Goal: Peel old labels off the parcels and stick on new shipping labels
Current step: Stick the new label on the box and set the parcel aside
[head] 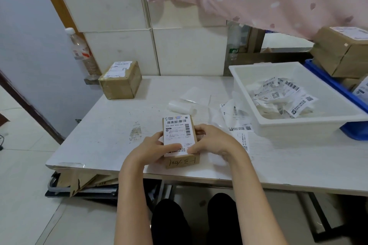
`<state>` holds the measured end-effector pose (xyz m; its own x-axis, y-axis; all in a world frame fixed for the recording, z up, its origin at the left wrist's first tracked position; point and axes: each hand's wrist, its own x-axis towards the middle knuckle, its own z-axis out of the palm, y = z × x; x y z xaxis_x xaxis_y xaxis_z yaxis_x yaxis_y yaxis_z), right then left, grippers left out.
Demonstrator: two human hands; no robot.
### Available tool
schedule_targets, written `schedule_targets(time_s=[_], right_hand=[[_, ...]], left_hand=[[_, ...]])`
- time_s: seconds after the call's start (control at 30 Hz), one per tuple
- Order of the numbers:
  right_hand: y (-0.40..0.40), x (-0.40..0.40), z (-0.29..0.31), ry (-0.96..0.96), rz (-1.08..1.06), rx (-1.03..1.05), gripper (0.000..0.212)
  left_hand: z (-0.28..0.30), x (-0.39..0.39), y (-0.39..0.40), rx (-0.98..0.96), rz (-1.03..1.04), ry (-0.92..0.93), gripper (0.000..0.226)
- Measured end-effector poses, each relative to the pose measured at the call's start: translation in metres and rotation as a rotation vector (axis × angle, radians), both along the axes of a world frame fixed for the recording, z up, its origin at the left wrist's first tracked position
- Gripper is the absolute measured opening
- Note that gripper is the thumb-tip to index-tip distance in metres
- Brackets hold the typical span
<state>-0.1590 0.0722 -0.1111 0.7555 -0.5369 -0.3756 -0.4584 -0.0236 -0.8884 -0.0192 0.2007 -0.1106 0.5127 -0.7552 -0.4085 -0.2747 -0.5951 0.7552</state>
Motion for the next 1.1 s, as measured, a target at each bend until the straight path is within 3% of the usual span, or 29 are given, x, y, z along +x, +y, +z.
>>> schedule_targets(time_s=[0.17, 0.33, 0.5, 0.63, 0.77, 1.1], right_hand=[[0.004, -0.005, -0.006, -0.065, -0.015, 0.029, 0.060], [0.022, -0.009, -0.007, -0.146, -0.038, -0.128, 0.079], [0.018, -0.014, 0.001, -0.234, -0.065, -0.102, 0.074], [0.014, -0.018, 0.010, -0.302, -0.203, -0.046, 0.067], [0.007, -0.025, 0.024, -0.357, -0.364, -0.029, 0.043], [-0.065, -0.118, 0.080, -0.450, -0.731, -0.208, 0.028]], left_hand=[[-0.002, -0.009, 0.006, -0.100, 0.056, 0.098, 0.066], [-0.007, -0.016, 0.009, -0.263, 0.134, 0.101, 0.066], [-0.009, -0.023, 0.011, -0.412, 0.201, 0.159, 0.050], [0.003, -0.032, 0.000, -0.528, 0.314, 0.185, 0.053], [0.019, -0.052, -0.020, -0.635, 0.429, 0.222, 0.044], [0.084, -0.134, -0.128, -0.706, 0.087, 0.380, 0.047]])
